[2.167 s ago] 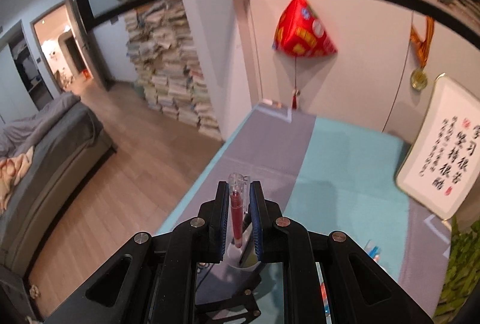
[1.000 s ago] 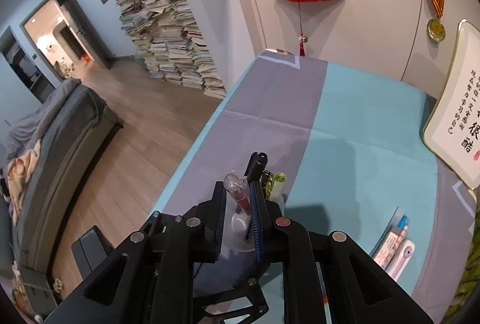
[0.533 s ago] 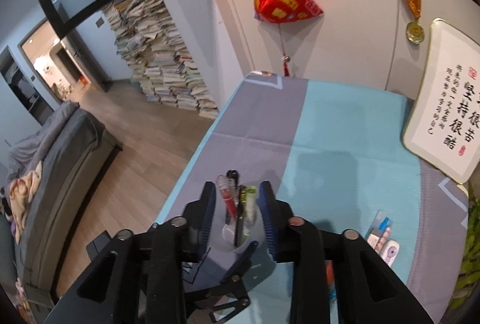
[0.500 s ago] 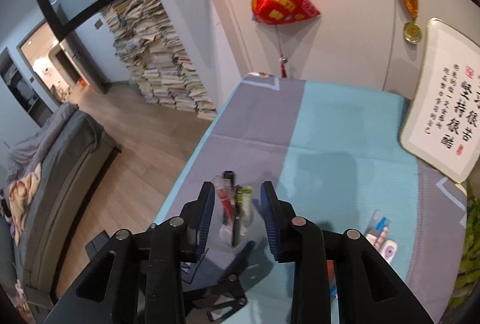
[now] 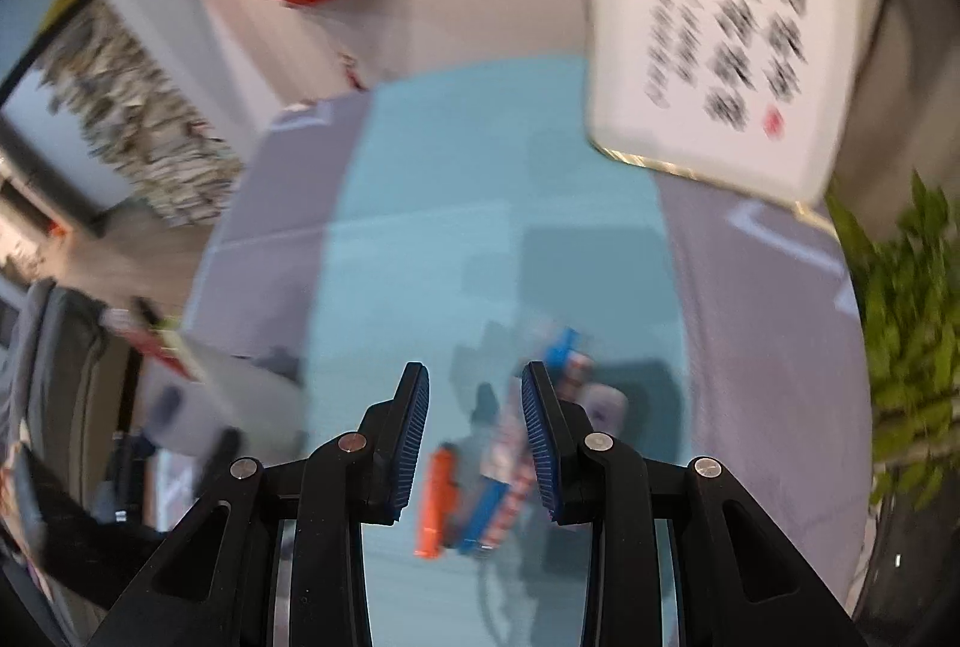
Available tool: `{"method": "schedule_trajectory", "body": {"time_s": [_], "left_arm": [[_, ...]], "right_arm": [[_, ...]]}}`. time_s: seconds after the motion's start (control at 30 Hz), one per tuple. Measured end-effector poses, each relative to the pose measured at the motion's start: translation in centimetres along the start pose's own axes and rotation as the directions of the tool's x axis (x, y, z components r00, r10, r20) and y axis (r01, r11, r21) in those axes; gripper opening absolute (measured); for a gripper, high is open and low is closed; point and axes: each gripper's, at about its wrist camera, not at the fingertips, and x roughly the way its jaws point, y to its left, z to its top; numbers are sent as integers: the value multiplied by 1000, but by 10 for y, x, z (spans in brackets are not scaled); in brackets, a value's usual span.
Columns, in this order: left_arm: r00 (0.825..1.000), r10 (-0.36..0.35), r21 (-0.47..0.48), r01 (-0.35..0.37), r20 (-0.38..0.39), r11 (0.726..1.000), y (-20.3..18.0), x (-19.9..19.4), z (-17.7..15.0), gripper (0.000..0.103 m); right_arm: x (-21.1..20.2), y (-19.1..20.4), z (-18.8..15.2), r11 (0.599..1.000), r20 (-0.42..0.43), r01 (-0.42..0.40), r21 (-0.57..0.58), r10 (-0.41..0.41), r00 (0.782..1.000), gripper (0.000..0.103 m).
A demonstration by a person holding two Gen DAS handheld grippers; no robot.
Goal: Organize stationery
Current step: 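Return the right gripper to the pile and grasp the clear pen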
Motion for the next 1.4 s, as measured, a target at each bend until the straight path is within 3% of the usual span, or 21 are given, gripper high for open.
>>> {"method": "schedule_trajectory", "body": {"time_s": [0.27,0.53,0.8,0.97,1.13,1.27,1.4], "left_arm": [[1000,0,0,0,-2,1000,0,-1,0,70],[1000,0,0,0,-2,1000,0,-1,0,70],[1000,-1,0,1,-2,1000,0,-1,0,69],[1000,-1,0,1,-2,1000,0,-1,0,69],[1000,-1,-1,1,-3,1000,0,-1,0,69],[1000,1,1,-1,-1,1000,0,-2,0,69],[1000,1,1,-1,0,1000,0,-2,-1,69]], "right_arm": [[31,-23,-5,997,-59,4,75,1,998,32],[35,-27,-1,994,-36,22,111,-18,999,32],[50,-28,5,986,-66,-6,166,17,998,32],[66,-12,2,987,-132,-70,146,89,987,32],[69,4,-1,969,-157,-210,134,230,961,32],[59,-2,4,989,-82,-64,133,76,994,32],[64,-13,9,982,-100,-46,182,65,993,32]]}}
